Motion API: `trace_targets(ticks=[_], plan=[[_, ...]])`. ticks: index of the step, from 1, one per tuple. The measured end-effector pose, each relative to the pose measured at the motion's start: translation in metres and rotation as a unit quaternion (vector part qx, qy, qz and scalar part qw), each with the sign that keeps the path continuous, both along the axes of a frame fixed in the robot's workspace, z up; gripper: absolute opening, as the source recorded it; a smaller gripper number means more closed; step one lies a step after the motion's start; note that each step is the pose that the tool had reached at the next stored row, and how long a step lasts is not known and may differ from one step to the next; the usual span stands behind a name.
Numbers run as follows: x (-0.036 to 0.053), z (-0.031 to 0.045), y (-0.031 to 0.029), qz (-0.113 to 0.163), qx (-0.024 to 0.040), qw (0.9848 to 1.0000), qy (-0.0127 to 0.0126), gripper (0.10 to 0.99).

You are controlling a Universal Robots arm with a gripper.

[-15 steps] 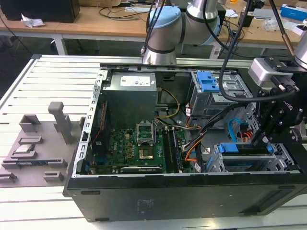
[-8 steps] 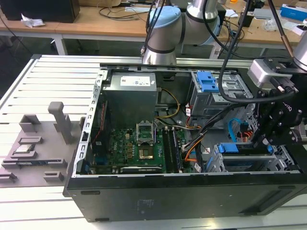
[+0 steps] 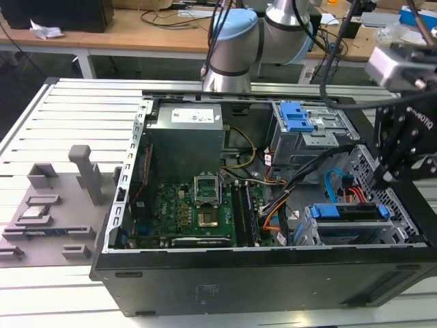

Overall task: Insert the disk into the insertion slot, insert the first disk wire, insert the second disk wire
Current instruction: 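Insert the first disk wire, then insert the second disk wire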

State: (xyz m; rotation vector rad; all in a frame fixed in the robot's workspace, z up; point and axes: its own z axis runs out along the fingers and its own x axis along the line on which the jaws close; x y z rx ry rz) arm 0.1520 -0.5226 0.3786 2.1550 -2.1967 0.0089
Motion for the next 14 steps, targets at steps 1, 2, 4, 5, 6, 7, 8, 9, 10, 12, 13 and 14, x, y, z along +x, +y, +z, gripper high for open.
trace_targets(ticks=[1, 2, 4, 5, 6, 7, 8, 9, 10, 12, 13, 14], plan=[[0.0000, 0.0033, 0.0004, 0.000, -0.0001, 1.0000, 0.0000, 0.106], [0.0000, 0.0086, 0.0005, 0.000, 0.0000, 1.0000, 0.0000, 0.106], [0.0000, 0.0096, 0.0005, 0.000, 0.0002, 1.0000, 0.0000, 0.106], [0.0000, 0.0098, 0.0005, 0.000, 0.0000, 1.0000, 0.0000, 0.106], [0.0000, 0.0099, 0.0005, 0.000, 0.0000, 1.0000, 0.0000, 0.106], [0.0000, 0.0099, 0.0005, 0.000, 0.0000, 1.0000, 0.0000, 0.106], [0.0000, 0.0100, 0.0005, 0.000, 0.0000, 1.0000, 0.0000, 0.106], [0.0000, 0.0100, 0.0005, 0.000, 0.0000, 1.0000, 0.0000, 0.106], [0.0000, 0.0100, 0.0005, 0.000, 0.0000, 1.0000, 0.0000, 0.106], [0.0000, 0.0102, 0.0005, 0.000, 0.0000, 1.0000, 0.0000, 0.106], [0.0000, 0.0102, 0.0005, 0.000, 0.0000, 1.0000, 0.0000, 0.173], [0.0000, 0.0102, 0.0005, 0.000, 0.0000, 1.0000, 0.0000, 0.243]])
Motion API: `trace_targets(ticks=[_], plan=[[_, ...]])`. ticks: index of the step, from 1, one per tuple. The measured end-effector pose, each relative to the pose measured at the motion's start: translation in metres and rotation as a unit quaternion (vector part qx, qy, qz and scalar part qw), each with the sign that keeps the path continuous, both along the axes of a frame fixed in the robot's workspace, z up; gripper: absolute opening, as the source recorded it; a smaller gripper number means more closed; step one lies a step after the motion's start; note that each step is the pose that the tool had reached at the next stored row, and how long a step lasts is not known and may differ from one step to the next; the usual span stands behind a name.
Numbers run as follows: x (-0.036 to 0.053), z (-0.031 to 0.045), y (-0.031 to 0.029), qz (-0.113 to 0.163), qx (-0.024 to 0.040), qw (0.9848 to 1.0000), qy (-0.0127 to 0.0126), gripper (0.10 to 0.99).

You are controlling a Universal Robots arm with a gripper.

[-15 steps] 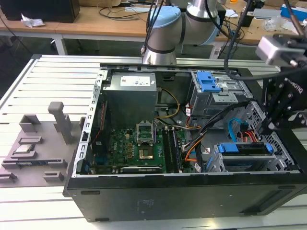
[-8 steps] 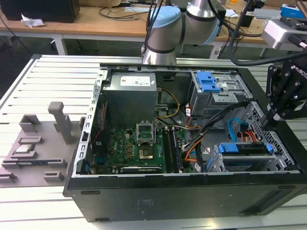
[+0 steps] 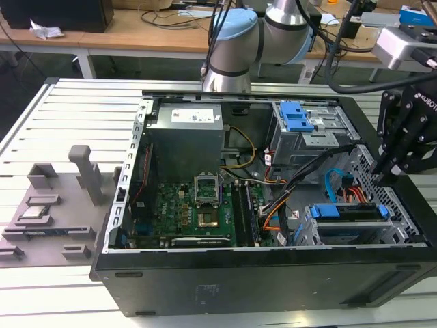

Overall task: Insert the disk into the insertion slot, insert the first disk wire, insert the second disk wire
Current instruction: 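Insert the second disk wire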

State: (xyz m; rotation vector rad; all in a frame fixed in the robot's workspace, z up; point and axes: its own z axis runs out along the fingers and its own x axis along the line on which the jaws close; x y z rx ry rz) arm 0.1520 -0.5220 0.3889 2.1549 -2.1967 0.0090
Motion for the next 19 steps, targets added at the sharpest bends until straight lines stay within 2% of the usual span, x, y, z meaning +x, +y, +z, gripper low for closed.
trace_targets(ticks=[2, 4, 5, 6, 9, 12, 14, 19], plan=[[0.0000, 0.0002, 0.0004, 0.000, -0.0002, 1.0000, 0.0000, 0.243], [-0.0014, -0.0012, 0.0037, 0.000, -0.0001, 1.0000, 0.0000, 0.243], [-0.0088, -0.0039, 0.0072, 0.000, 0.0000, 1.0000, 0.0000, 0.243], [-0.0199, -0.0075, 0.0106, 0.000, -0.0001, 1.0000, 0.0000, 0.243], [-0.0284, -0.0106, 0.0114, 0.000, -0.0012, 1.0000, 0.0000, 0.243], [-0.0398, -0.0165, 0.0114, 0.000, -0.0051, 1.0000, 0.0000, 0.243], [-0.0403, -0.0192, 0.0115, 0.000, -0.0064, 1.0000, 0.0000, 0.243], [-0.0404, -0.0198, 0.0115, 0.000, -0.0073, 1.0000, 0.0000, 0.227]])
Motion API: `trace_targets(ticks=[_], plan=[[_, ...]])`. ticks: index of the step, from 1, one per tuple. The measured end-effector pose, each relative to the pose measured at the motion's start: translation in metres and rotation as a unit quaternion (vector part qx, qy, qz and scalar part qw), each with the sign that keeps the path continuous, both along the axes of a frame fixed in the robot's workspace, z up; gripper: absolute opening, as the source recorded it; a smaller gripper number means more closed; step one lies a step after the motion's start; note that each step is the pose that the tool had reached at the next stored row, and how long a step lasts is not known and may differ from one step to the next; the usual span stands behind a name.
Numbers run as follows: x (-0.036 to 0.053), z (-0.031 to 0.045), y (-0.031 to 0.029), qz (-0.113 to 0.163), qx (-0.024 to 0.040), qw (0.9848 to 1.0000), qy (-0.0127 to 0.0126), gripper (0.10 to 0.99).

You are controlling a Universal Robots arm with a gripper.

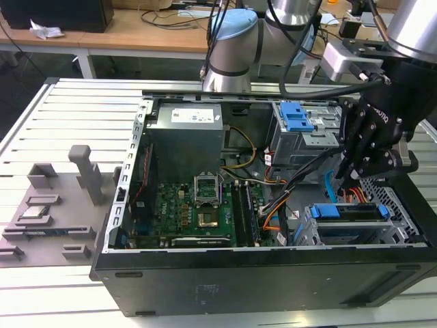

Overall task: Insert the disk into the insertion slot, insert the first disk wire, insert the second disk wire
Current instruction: 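Insert the second disk wire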

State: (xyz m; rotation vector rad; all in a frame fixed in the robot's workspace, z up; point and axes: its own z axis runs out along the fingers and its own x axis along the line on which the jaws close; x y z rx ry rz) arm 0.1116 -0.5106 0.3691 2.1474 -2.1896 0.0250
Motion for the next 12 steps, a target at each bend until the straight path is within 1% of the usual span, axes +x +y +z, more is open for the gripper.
trace_targets(ticks=[1, 5, 7, 8, 9, 10, 12], plan=[[0.0000, -0.0001, 0.0000, 0.000, -0.0001, 1.0000, 0.0000, 0.165], [0.0000, -0.0005, -0.0005, 0.000, -0.0002, 1.0000, 0.0000, 0.161], [0.0000, -0.0007, -0.0113, 0.000, -0.0010, 1.0000, 0.0000, 0.161], [0.0000, -0.0018, -0.0140, 0.000, -0.0012, 1.0000, 0.0000, 0.161], [0.0005, -0.0046, -0.0146, 0.000, -0.0012, 1.0000, 0.0000, 0.161], [0.0022, -0.0094, -0.0147, 0.000, -0.0011, 1.0000, 0.0001, 0.161], [0.0058, -0.0138, -0.0146, 0.000, -0.0012, 1.0000, 0.0002, 0.161]])
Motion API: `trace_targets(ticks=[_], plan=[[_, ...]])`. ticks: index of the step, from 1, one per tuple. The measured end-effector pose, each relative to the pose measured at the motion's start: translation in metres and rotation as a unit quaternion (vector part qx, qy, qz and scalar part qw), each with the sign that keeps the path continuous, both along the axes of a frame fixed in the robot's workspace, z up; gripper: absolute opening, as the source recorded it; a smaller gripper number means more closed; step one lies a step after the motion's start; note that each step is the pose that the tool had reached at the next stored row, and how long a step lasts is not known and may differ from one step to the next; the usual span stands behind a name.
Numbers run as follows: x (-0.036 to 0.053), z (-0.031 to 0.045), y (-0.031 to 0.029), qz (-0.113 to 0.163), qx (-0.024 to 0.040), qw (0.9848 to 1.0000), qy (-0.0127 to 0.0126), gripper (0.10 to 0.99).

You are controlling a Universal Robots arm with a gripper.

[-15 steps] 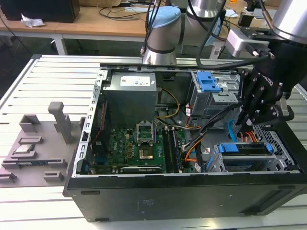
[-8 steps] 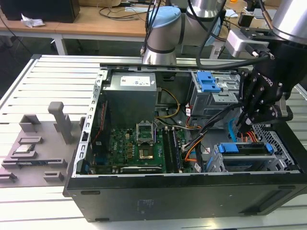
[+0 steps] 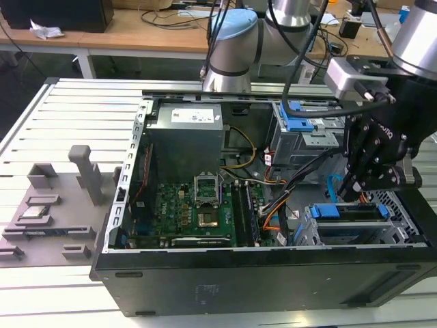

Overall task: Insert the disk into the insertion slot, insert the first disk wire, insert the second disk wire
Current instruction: 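Insert the second disk wire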

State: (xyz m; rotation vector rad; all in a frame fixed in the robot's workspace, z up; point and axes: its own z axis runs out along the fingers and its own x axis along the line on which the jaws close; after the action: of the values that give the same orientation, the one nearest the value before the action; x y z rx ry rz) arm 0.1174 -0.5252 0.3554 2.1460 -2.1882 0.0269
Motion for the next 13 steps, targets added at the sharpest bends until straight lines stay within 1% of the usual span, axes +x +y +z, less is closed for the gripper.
trace_targets(ticks=[2, 4, 13], plan=[[0.0045, -0.0060, 0.0000, 0.000, 0.0000, 1.0000, 0.0002, 0.161], [0.0061, -0.0088, 0.0000, 0.000, 0.0000, 1.0000, 0.0002, 0.161], [0.0096, -0.0143, -0.0009, 0.000, -0.0001, 1.0000, 0.0002, 0.161]])
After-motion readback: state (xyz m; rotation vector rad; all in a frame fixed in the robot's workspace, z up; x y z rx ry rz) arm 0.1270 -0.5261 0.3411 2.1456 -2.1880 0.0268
